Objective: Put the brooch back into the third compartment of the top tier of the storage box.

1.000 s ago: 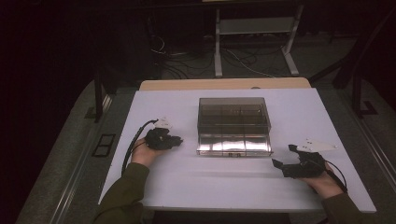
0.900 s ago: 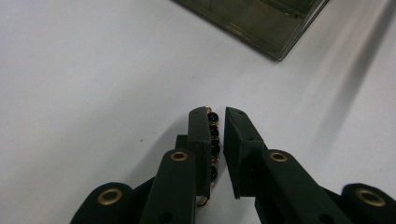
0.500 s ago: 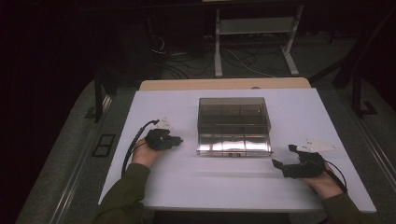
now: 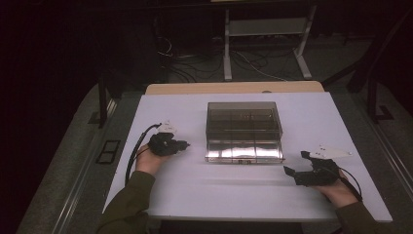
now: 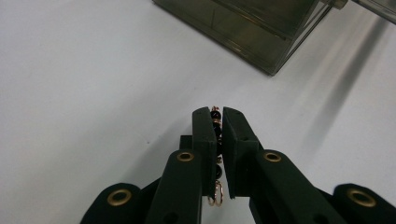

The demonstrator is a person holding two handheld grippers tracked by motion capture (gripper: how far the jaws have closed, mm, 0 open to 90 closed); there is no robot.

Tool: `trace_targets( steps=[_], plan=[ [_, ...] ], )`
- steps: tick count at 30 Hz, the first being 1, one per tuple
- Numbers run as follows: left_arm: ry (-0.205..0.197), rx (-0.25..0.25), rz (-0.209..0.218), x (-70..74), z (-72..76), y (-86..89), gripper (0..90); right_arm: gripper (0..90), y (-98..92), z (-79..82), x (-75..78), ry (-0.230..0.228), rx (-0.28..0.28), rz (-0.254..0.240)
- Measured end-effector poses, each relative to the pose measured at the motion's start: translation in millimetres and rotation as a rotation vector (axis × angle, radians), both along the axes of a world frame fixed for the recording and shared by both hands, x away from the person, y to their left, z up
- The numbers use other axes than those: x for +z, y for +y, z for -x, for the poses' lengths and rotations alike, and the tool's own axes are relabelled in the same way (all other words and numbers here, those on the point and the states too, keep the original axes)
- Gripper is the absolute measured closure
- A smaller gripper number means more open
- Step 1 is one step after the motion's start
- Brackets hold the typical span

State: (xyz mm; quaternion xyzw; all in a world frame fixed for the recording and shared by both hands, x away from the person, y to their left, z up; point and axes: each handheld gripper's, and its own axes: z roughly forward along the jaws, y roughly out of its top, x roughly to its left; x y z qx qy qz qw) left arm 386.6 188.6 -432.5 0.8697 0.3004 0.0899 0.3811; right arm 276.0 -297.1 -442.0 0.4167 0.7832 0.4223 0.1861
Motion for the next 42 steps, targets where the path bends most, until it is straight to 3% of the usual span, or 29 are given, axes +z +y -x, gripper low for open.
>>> trace_targets(
  steps=[15,26,42],
  plan=[
    [0.024,-0.012,0.067,15.8,9.2,-0.8,83.6,11.3,0.5,-0.2,-0.5,0.004,0.003,0.001],
    [0.008,-0.040,0.112,30.3,17.3,-3.7,83.6,11.3,0.8,-0.6,-0.9,0.003,0.007,0.005],
    [-0.015,-0.071,0.145,52.6,27.4,-15.9,83.5,11.3,0.8,-0.8,-1.0,0.001,0.008,0.007]
  ],
)
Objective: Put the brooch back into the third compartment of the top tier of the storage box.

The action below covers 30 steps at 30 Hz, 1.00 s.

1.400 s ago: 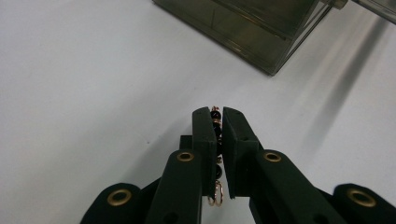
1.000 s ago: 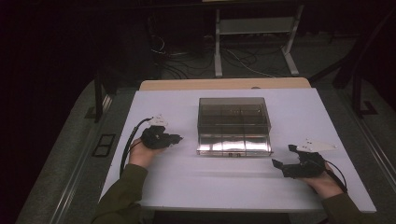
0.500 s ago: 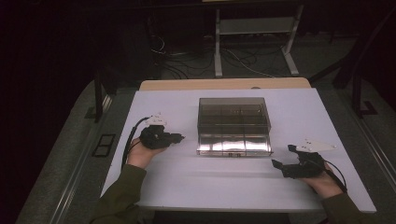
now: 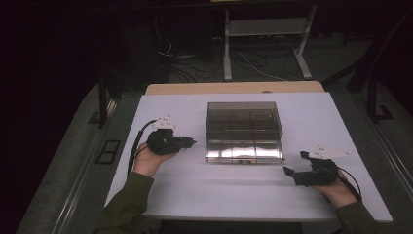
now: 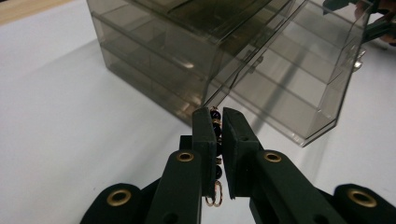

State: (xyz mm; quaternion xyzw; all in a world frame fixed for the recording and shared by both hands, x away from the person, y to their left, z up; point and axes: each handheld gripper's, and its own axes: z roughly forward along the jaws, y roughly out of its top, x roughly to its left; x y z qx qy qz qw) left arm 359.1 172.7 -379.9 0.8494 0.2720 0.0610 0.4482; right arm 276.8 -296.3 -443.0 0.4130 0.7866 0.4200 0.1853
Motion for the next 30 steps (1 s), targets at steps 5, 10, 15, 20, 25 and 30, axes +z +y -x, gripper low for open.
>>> trace_targets(
  steps=[5,10,15,20,25,30],
  plan=[
    [-0.008,-0.010,0.011,6.2,3.2,-4.2,83.5,11.3,0.3,0.0,-0.2,0.001,0.000,0.000],
    [-0.017,-0.026,0.016,13.1,6.9,-10.4,83.5,11.3,0.0,0.0,0.0,0.000,0.000,0.000],
    [-0.018,-0.044,0.017,18.3,8.8,-16.4,83.5,11.3,0.1,0.1,0.0,0.000,-0.001,0.000],
    [-0.023,-0.058,0.020,21.6,9.4,-22.4,83.5,11.3,0.4,0.2,-0.1,0.001,-0.002,-0.001],
    [-0.029,-0.076,0.018,24.9,9.1,-28.5,83.5,11.3,0.1,0.3,0.2,0.001,-0.001,0.000],
    [-0.033,-0.090,0.026,28.0,8.4,-38.7,83.5,11.3,-0.4,0.1,0.1,0.000,-0.004,0.000]
  ],
)
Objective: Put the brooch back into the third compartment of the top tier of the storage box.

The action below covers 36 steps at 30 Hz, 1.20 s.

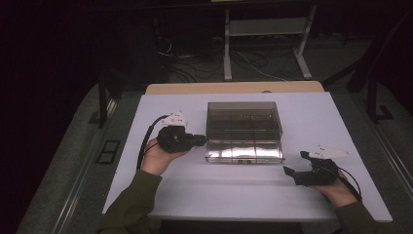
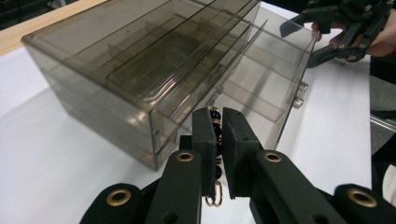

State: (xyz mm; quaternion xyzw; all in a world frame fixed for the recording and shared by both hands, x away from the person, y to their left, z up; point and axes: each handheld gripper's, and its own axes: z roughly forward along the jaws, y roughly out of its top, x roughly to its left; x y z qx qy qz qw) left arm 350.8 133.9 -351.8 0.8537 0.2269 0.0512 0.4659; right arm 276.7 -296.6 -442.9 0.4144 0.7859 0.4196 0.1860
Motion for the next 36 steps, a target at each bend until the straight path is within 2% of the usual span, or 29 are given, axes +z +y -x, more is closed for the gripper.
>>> trace_targets(
  steps=[14,25,36],
  plan=[
    [-0.004,-0.050,0.006,6.4,-3.8,-22.9,83.5,11.3,-0.4,0.2,0.3,0.003,-0.003,-0.006],
    [-0.004,-0.107,0.008,6.7,-9.5,-49.4,83.4,11.3,-0.3,0.4,0.4,0.009,-0.006,-0.009],
    [0.003,-0.149,0.034,4.6,-14.8,-77.0,83.4,11.3,0.2,0.6,0.3,0.008,-0.005,-0.008]
  ],
)
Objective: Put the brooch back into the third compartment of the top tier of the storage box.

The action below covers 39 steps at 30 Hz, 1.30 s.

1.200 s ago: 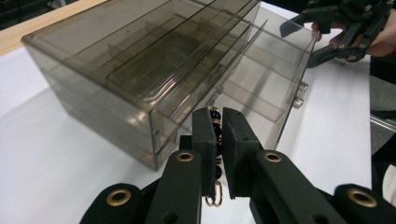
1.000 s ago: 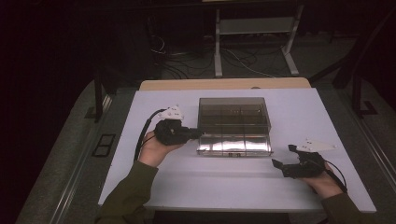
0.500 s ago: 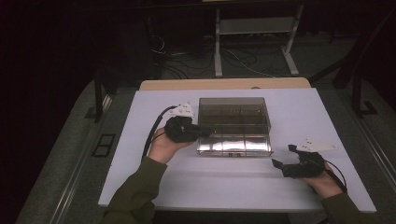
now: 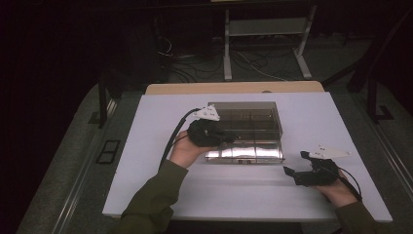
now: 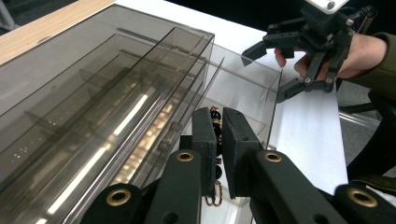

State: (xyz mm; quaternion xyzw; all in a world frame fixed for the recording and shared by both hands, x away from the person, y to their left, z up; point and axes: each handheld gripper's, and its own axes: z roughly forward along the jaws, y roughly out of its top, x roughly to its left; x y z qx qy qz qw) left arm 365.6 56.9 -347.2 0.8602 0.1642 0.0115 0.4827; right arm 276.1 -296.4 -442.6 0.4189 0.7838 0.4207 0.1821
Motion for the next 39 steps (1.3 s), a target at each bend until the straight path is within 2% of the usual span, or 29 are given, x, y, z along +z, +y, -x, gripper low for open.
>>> trace_targets(
  steps=[16,28,35,39],
  plan=[
    [0.017,-0.047,0.003,-5.5,-3.9,-36.8,83.4,11.3,-0.2,0.1,-0.1,0.001,0.000,-0.001],
    [0.034,-0.067,0.022,-10.2,-4.6,-62.4,83.3,11.3,-0.2,0.0,-0.2,0.001,0.002,0.001],
    [0.044,-0.088,0.001,-14.1,-4.6,-74.8,83.1,11.3,-0.2,0.1,-0.2,0.001,0.003,0.000],
    [0.045,-0.096,0.005,-13.9,-4.2,-80.0,83.1,11.3,-0.3,0.2,-0.1,0.002,0.003,-0.001]
  ],
)
